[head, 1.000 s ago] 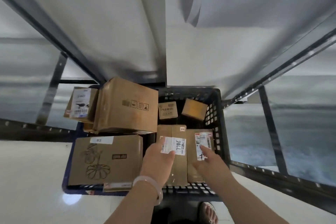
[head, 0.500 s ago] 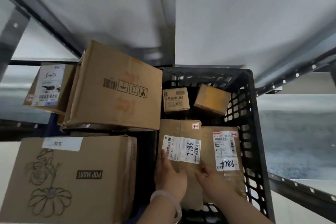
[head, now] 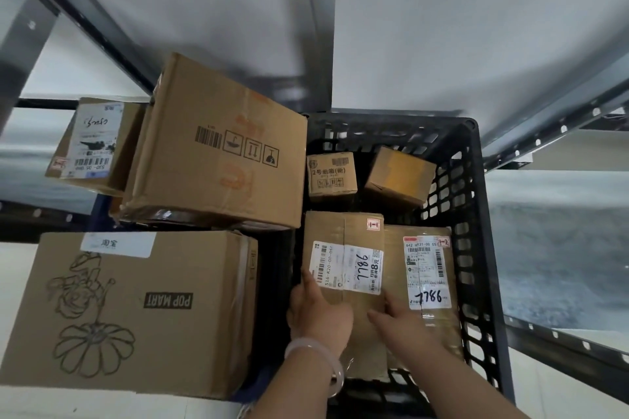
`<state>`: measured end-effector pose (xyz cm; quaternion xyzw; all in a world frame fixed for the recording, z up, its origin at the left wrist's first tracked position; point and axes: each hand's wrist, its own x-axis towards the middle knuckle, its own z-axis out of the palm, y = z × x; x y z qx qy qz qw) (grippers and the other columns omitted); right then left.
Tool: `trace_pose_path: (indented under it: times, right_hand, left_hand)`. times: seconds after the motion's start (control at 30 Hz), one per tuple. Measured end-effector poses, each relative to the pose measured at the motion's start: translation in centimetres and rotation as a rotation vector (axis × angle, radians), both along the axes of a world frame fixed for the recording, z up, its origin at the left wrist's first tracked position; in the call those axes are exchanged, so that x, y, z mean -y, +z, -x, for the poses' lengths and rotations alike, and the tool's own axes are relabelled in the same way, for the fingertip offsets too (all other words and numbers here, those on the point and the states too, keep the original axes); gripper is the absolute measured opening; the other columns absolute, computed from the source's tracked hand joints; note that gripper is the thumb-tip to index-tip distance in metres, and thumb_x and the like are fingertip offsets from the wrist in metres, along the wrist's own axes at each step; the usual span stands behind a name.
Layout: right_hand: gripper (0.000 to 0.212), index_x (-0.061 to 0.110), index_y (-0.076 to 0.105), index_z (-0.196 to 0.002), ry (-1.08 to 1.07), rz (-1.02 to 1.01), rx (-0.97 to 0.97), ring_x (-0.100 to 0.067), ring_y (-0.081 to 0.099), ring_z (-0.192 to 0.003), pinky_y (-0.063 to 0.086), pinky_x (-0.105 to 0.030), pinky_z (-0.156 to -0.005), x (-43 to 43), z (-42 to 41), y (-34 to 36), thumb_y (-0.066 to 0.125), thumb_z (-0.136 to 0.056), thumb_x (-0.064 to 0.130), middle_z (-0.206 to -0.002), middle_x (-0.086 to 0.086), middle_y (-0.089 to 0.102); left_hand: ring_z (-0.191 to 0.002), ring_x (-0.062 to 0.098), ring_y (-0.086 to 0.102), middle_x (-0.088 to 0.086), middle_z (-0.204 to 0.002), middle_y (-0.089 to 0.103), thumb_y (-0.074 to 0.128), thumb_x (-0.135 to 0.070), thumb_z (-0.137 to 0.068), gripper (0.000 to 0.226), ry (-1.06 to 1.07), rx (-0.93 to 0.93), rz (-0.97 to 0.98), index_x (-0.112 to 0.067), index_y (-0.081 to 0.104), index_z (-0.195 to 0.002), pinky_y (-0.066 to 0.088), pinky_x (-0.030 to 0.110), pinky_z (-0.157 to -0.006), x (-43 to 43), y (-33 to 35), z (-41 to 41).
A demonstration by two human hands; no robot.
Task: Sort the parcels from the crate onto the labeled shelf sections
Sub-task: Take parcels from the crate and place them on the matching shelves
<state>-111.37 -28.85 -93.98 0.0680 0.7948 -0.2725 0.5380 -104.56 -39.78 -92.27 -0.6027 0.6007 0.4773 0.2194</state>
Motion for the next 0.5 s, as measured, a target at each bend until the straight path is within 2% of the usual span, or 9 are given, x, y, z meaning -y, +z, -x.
trace_pose_path:
  times: [0.07,0.17,0.27,0.33,0.43,0.5]
  right_hand:
    - [0.061,0.028,0.036,-0.149,-0.035,0.014,0.007,-0.017,0.060,-0.102,0.050,-0.026,-0.077,0.0,-0.1,1.1,0.058,-0.093,0.022,-0.131,-0.001,0.059]
    - [0.057,0.027,0.042,-0.145,-0.114,0.047,0.006,-0.011,0.062,-0.091,0.053,-0.029,-0.075,-0.4,-0.5,4.0,0.058,-0.091,0.017,-0.116,0.005,0.063]
    - [0.052,0.024,0.045,-0.142,-0.207,0.069,-0.048,-0.004,0.057,-0.084,0.044,-0.022,-0.065,-1.7,-0.8,8.7,0.057,-0.092,0.015,-0.106,0.010,0.062]
    - [0.045,0.027,0.051,-0.135,-0.255,0.088,-0.089,-0.006,0.060,-0.089,0.048,-0.027,-0.075,-2.4,-0.8,12.7,0.057,-0.092,0.015,-0.105,0.013,0.063]
    - [0.035,0.038,0.053,-0.117,-0.299,0.125,-0.163,-0.010,0.062,-0.099,0.048,-0.037,-0.096,-3.2,-0.5,19.7,0.058,-0.091,0.016,-0.115,0.011,0.064]
    - [0.038,0.035,0.054,-0.124,-0.299,0.156,-0.232,-0.012,0.061,-0.103,0.048,-0.040,-0.099,-3.6,0.2,24.7,0.059,-0.090,0.019,-0.119,0.010,0.063]
  left_hand:
    - [-0.140,0.024,0.027,-0.007,-0.153,0.020,0.058,-0.022,-0.086,0.095,0.007,-0.004,-0.009,-0.036,-0.007,-0.154,0.033,0.046,-0.114,0.2,1.1,-0.2]
    - [-0.142,0.024,0.024,-0.004,-0.155,0.016,0.059,-0.022,-0.089,0.094,-0.007,-0.012,0.000,-0.033,-0.007,-0.155,0.029,0.044,-0.117,0.1,4.0,-0.7]
    - [-0.140,0.025,0.026,-0.001,-0.154,0.016,0.058,-0.018,-0.091,0.090,0.004,-0.098,0.017,-0.029,-0.003,-0.156,0.028,0.043,-0.117,-0.9,8.4,-1.0]
    - [-0.137,0.024,0.029,-0.001,-0.152,0.016,0.055,-0.016,-0.093,0.084,0.015,-0.171,0.034,-0.025,0.002,-0.157,0.029,0.039,-0.116,-1.4,12.2,-1.0]
    - [-0.130,0.022,0.036,0.002,-0.146,0.023,0.053,-0.014,-0.094,0.071,0.032,-0.240,0.083,-0.020,0.018,-0.156,0.033,0.033,-0.111,-1.6,18.5,-0.5]
    - [-0.119,0.019,0.042,0.002,-0.138,0.032,0.053,-0.015,-0.094,0.057,0.058,-0.288,0.132,-0.024,0.037,-0.148,0.039,0.034,-0.104,-1.6,23.6,0.2]
